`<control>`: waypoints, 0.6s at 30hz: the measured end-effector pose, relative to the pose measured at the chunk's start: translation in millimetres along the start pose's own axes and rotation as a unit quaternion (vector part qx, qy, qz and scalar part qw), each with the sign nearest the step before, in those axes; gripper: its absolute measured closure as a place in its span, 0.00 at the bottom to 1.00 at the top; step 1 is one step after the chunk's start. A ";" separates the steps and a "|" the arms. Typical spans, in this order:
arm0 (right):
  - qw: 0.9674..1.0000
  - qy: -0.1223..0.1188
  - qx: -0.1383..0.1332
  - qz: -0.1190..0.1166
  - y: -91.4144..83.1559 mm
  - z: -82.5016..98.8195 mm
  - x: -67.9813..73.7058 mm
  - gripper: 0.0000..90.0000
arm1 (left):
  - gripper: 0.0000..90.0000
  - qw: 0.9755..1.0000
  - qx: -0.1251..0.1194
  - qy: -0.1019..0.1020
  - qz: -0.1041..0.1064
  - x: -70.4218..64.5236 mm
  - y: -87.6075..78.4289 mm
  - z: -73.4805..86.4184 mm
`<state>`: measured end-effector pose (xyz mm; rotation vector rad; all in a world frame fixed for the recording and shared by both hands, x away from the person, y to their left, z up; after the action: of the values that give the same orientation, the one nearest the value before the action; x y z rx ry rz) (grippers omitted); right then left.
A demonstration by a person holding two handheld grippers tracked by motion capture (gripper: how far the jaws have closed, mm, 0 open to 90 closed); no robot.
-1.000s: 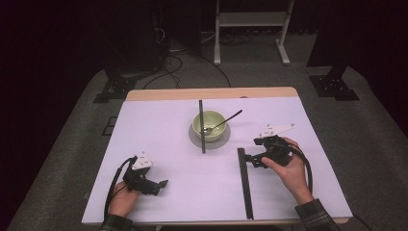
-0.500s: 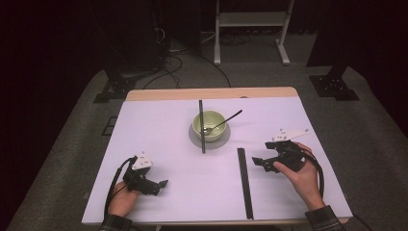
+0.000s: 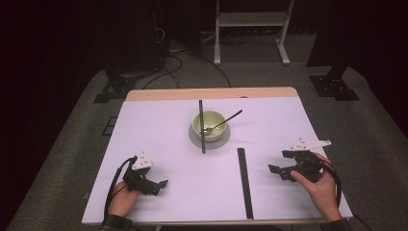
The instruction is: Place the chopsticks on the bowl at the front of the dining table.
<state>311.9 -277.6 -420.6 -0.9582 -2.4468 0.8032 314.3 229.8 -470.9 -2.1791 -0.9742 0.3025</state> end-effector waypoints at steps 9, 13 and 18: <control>1.000 0.011 0.008 0.015 -9.5 20.7 -6.0 0.19 | 0.00 1.000 0.000 0.000 0.000 0.0 0.0 0.0; 1.000 0.009 0.016 0.025 -11.2 30.9 -7.2 0.19 | 0.00 1.000 0.000 0.000 0.000 0.0 0.0 0.0; 0.999 0.002 0.030 0.034 -10.1 42.2 -5.8 0.19 | 0.00 1.000 0.000 0.000 0.000 -0.1 0.0 0.0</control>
<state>288.4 -303.3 -447.0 -1.0249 -2.3836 0.8908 314.2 229.8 -470.9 -2.1790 -0.9741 0.3025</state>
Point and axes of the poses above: each handheld gripper's, and its own axes: y roughly forward along the jaws, z roughly out of its underside, x roughly to its left, the point moved 1 cm from there along y, roughly forward along the jaws, and after that the axes turned 4 degrees about -z, right-handed, at the moved point
